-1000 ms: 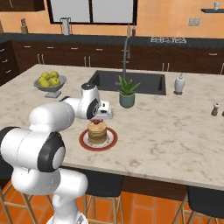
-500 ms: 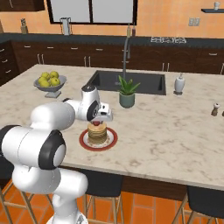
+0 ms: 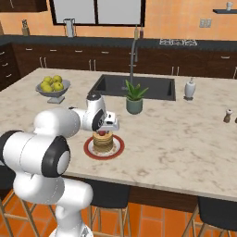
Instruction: Take the strawberry from the fridge and place it on top of the pancake, located on the dining counter.
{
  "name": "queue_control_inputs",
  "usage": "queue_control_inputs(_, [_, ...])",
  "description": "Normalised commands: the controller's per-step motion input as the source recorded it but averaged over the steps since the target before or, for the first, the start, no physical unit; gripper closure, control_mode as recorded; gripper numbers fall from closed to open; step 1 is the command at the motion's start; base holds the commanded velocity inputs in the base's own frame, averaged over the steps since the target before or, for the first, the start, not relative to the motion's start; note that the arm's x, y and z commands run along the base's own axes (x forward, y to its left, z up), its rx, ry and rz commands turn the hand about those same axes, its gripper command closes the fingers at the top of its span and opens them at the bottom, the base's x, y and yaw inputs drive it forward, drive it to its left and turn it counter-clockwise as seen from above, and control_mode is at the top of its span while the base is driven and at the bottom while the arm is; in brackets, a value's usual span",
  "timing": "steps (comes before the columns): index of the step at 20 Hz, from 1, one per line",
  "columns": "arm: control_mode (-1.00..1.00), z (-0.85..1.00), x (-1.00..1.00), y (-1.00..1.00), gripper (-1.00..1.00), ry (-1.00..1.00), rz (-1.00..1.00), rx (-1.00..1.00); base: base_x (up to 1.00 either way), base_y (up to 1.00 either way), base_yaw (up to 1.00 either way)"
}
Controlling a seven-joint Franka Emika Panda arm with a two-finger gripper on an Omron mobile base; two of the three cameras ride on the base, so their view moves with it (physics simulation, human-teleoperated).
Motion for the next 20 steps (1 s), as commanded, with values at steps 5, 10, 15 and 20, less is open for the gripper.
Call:
queue_control_inputs(5, [-1.0,-0.04,0.02,0.01,1.0,0.0,0.0,0.0,0.0,0.0,0.0])
queue_control_inputs(10, [-1.0,0.0,0.15,0.0,1.0,0.0,0.0,0.0,0.0,0.0,0.0])
queue_control_inputs(15, [-1.0,0.12,0.09,0.0,1.0,0.0,0.0,0.0,0.0,0.0,0.0])
queue_control_inputs(20, [-1.0,0.02,0.0,0.0,1.0,0.01,0.0,0.0,0.0,0.0,0.0])
